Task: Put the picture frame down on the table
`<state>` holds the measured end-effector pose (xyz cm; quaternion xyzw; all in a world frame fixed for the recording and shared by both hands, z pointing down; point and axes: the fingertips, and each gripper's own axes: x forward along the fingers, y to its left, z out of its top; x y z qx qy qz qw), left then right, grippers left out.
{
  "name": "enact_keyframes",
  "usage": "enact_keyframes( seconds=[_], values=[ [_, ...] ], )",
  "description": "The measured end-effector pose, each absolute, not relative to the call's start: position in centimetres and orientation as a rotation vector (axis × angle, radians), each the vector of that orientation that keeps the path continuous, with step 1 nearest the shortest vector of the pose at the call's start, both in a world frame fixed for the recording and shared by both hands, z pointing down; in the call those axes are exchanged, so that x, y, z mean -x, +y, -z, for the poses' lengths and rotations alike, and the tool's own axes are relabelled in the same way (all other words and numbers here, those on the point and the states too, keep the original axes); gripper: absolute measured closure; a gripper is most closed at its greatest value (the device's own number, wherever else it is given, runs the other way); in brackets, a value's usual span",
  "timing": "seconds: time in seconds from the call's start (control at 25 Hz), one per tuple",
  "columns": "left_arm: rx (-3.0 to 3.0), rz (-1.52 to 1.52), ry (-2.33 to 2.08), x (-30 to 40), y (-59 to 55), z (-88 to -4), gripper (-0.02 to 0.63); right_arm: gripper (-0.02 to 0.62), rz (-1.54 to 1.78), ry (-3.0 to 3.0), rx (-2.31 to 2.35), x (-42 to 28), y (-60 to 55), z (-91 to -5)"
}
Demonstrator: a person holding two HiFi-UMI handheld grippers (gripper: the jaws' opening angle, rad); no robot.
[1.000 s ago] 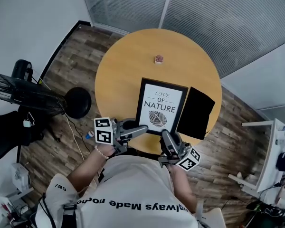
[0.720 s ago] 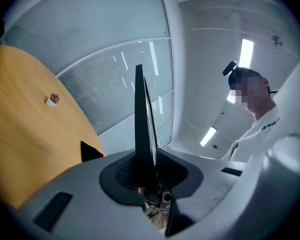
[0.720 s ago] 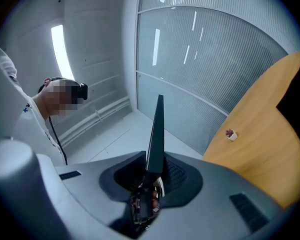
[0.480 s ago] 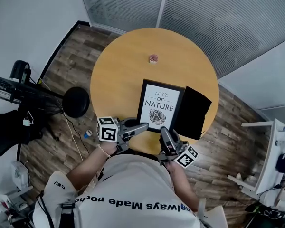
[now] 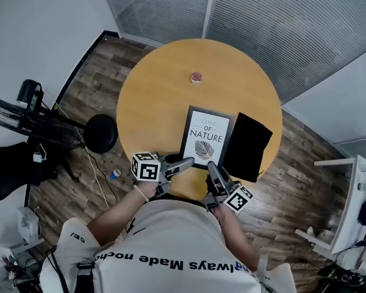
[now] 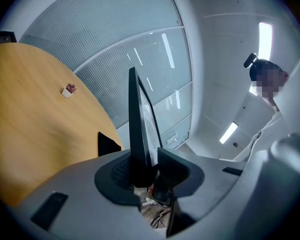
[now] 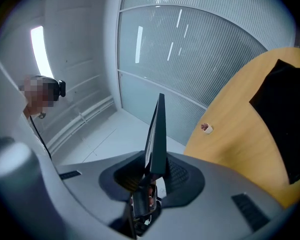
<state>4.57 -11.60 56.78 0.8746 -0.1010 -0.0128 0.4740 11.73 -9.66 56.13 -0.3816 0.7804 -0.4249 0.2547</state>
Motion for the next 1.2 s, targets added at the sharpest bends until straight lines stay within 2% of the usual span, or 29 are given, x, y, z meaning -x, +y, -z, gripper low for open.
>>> enact_keyframes(
  seconds=[0.76,1.2],
  values=[
    [-2.05,-0.161,-0.395,-5.1,-11.5,-66.4,0.451,0.498,1.392,2.012,1.188,-12.5,-9.4,-65.2],
    [-2.014,-0.223,-0.43,-5.1,-11.1,-69.4,0.439,0.491,1.474,1.981,1.263,-12.6,-8.9,-68.3]
  ],
)
